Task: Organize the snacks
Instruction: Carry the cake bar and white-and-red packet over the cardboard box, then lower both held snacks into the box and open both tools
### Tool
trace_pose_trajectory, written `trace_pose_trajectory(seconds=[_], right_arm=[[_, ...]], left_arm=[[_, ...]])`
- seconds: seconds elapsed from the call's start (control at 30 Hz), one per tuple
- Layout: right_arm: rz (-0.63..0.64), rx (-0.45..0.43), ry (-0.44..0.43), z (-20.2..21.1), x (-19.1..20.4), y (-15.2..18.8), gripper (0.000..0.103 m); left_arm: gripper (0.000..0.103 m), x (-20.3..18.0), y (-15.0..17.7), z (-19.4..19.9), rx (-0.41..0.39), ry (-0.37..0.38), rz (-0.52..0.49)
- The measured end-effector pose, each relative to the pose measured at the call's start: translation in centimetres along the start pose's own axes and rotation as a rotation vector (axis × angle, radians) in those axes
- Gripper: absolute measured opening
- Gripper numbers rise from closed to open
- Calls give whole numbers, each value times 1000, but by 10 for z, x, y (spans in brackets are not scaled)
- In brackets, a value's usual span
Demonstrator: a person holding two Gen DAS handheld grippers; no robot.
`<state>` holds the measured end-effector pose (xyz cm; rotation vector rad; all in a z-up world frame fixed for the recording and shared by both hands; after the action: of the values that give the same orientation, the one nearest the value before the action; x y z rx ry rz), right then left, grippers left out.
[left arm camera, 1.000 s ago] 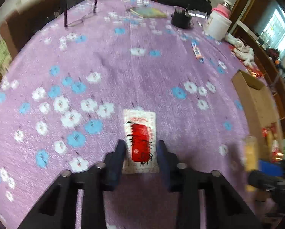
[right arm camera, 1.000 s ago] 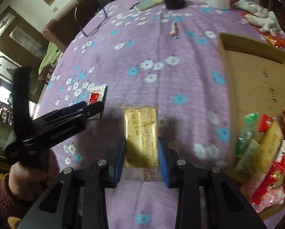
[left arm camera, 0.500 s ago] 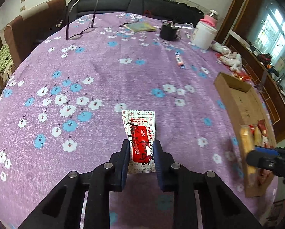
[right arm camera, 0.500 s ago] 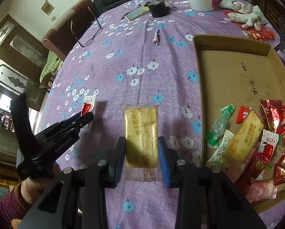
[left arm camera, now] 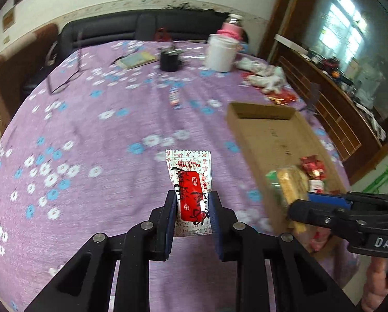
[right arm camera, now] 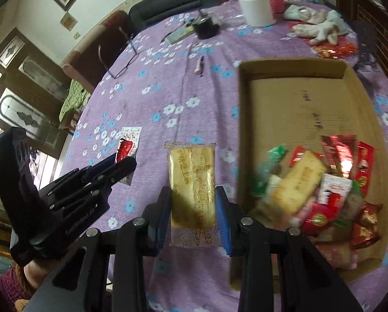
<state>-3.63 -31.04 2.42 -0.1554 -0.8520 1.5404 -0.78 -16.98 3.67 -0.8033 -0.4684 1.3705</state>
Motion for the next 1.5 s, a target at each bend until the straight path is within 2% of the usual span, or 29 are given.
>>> trace_pose_trajectory(seconds=[0.3,0.5,0.7,0.97,1.5], right_arm=[[-105,-62,61,43,-65,0,32],[-176,-84,109,65,-109,4,32],[-221,-78,152,77,-142,11,32],[-232,-37,155,68,-149,17,32],[-257,21,174,37,-156,16,32]], left_arm=[[24,-84,-6,-7,5,104,-100],[25,-137,3,-19,47,172,-163],[25,-172,15,-30,91,216,-198],[25,-182,32,-40,137,216,-210],[25,-175,34,-63,169,192,-248]])
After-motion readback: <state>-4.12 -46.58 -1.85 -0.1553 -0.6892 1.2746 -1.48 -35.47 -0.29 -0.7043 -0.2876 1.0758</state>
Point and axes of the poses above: each gripper's, at about its wrist camera, not at the fingertips, and z roughly against the way its jaws point, x to its left, y to its underside, the point moved 6 cm from there along -z, roughly the way its jaws point, and after that the axes turned 12 degrees about -x, right-handed, at the moved point
